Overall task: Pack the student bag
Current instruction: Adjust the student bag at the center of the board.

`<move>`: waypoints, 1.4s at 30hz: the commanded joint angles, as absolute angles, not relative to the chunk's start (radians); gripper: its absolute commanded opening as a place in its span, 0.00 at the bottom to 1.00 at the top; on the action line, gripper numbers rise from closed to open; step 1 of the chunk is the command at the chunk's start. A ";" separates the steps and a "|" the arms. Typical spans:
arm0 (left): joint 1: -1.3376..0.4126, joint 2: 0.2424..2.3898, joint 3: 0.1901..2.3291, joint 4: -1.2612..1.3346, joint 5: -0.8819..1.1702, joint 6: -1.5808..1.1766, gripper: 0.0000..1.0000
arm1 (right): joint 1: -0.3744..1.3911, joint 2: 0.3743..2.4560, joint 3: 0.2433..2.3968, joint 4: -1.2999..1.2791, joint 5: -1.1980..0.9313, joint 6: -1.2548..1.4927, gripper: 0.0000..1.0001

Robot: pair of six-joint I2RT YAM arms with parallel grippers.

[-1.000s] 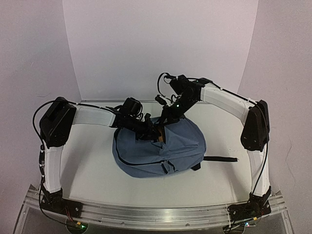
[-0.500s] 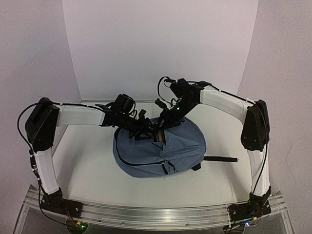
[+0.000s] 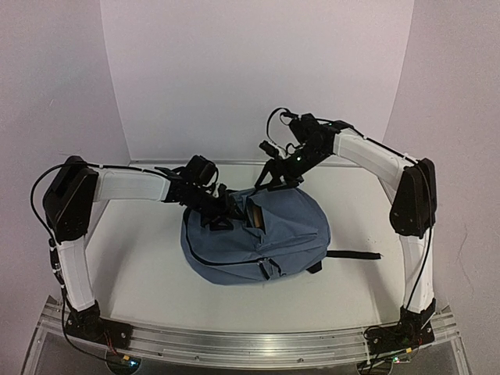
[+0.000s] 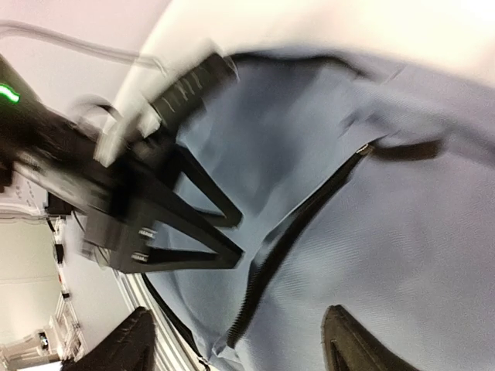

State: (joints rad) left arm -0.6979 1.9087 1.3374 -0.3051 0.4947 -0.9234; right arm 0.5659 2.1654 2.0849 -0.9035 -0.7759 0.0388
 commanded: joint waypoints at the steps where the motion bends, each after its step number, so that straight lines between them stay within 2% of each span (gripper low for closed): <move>1: -0.701 1.975 1.442 -0.319 0.516 -0.922 0.47 | 0.554 2.165 2.068 -0.910 -0.756 -0.022 0.51; 4: -0.701 2.001 1.471 -0.314 0.537 -0.910 0.38 | 0.556 2.170 2.029 -0.914 -0.744 -0.051 0.44; 12: -0.701 1.974 1.506 -0.309 0.574 -0.864 0.01 | 0.602 2.149 1.902 -0.915 -0.715 -0.127 0.38; 23: -0.700 1.934 1.592 -0.327 0.646 -0.797 0.00 | 0.685 2.217 1.858 -0.884 -0.675 -0.122 0.33; 29: -0.681 1.945 1.574 -0.342 0.640 -0.834 0.00 | 0.696 2.245 1.959 -0.851 -0.709 -0.077 0.40; 30: -0.672 1.932 1.548 -0.339 0.631 -0.843 0.03 | 0.687 2.241 1.972 -0.852 -0.707 -0.081 0.42; 36: -0.643 1.804 1.469 -0.423 0.520 -0.813 0.41 | 0.561 2.205 2.077 -0.879 -0.745 -0.070 0.63; 40: -0.643 1.692 1.353 -0.487 0.405 -0.867 0.59 | 0.499 2.185 2.138 -0.891 -0.739 -0.077 0.79; 42: -0.641 1.620 1.271 -0.540 0.328 -0.925 0.67 | 0.479 2.193 2.166 -0.892 -0.705 -0.080 0.83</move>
State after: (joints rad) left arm -0.6385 1.7647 1.3796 -0.4304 0.4823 -0.8553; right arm 0.5240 2.2253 2.0970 -0.8828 -0.7317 -0.0762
